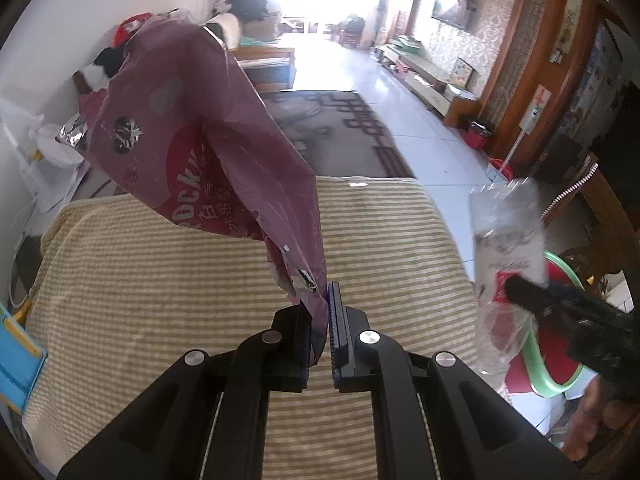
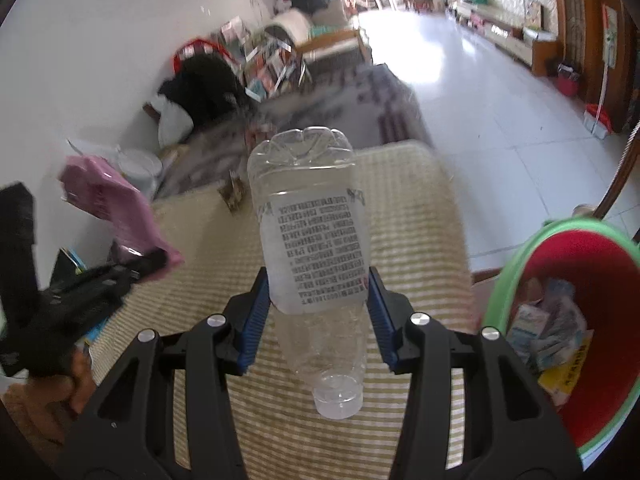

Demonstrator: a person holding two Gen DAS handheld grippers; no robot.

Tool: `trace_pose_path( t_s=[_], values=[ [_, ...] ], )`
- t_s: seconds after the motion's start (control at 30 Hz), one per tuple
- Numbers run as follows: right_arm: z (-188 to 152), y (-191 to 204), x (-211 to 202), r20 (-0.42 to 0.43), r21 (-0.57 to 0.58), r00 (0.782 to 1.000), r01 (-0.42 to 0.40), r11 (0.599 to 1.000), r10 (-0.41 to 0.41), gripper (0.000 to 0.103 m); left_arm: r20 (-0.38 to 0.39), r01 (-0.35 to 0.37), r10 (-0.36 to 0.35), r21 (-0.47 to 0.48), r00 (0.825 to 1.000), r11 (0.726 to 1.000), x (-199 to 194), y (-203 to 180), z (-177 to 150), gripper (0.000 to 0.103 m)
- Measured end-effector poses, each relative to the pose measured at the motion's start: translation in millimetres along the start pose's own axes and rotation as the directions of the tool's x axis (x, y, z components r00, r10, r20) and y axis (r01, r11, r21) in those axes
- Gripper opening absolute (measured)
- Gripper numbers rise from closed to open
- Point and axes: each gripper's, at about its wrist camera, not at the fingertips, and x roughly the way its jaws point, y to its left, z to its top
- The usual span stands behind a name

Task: Collect trash
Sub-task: 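Carry the pink bag and plastic bottle over the red bin with both tools, then open both tools to drop the bag and bottle into the red bin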

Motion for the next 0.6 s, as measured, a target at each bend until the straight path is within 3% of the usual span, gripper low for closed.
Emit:
trace_pose_path(
  t_s=[0.27, 0.6],
  values=[
    [3, -43, -54, 0.095, 0.054, 0.994, 0.042, 0.998, -0.047, 0.046, -0.005, 0.061, -0.061, 0.081, 0.998, 0.995, 4, -61, 2, 0.005],
    [-13, -105, -91, 0.129, 0.148, 0.983, 0.109, 0.983, -0.128, 0.046, -0.023, 0.144, -0.142, 0.164, 0.99, 0.976, 3, -128, -3, 0.005]
  ],
)
